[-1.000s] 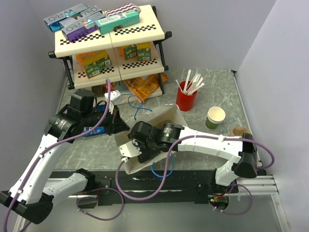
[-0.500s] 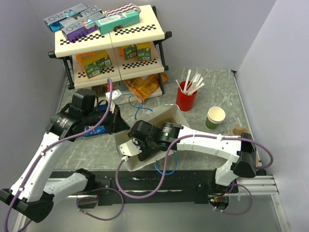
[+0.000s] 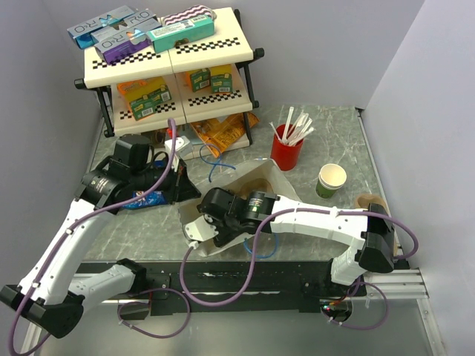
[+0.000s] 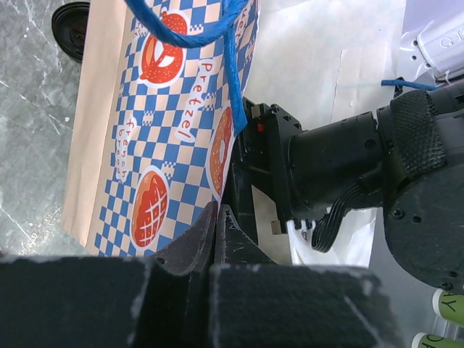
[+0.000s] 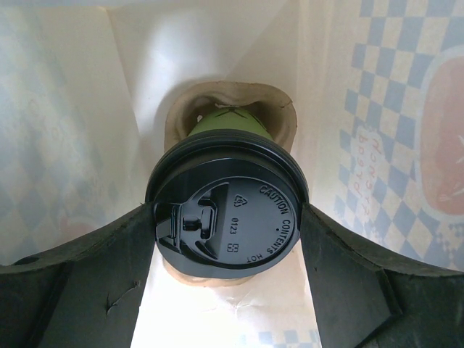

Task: Pack the takeout coffee

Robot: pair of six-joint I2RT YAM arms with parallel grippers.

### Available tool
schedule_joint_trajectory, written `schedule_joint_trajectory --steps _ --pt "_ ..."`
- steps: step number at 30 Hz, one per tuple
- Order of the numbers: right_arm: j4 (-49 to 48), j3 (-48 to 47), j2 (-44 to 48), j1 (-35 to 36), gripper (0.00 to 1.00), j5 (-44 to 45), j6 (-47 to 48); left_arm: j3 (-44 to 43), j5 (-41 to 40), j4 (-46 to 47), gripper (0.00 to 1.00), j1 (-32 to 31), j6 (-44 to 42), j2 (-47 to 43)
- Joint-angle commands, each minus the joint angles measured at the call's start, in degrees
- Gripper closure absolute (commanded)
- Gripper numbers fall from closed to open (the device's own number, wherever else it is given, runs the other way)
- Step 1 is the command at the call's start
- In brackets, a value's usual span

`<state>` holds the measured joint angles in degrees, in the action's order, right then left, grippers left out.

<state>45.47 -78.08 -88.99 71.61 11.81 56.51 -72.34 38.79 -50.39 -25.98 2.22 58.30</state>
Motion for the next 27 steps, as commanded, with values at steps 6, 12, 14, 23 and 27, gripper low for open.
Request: schedule_joint_trajectory --steps 6,12,14,23,27 --pt "-4.1 2.7 0.1 -1.6 1.00 3.2 1.6 0.2 1.6 1.2 0.99 -0.3 -0.5 0.4" --pt "-0.4 0.3 -1.4 -2.6 1.00 1.1 -0.7 -1.4 3.1 -0.6 0.99 0.0 -7.2 1.6" --pt "1.1 -1.0 -1.4 -2.7 1.00 0.3 -1.8 -3.9 5.9 -3.6 0.99 0.4 -13.8 3.6" --pt "4.5 -3.0 -2.2 -2.7 1.00 -2.5 -2.6 -10.4 13.9 -18.1 0.99 3.4 -27.3 10.2" --pt "4.7 -3.2 -2.5 -2.7 1.00 -3.2 -1.9 -12.2 15.9 -20.6 0.99 4.7 -28.4 12.2"
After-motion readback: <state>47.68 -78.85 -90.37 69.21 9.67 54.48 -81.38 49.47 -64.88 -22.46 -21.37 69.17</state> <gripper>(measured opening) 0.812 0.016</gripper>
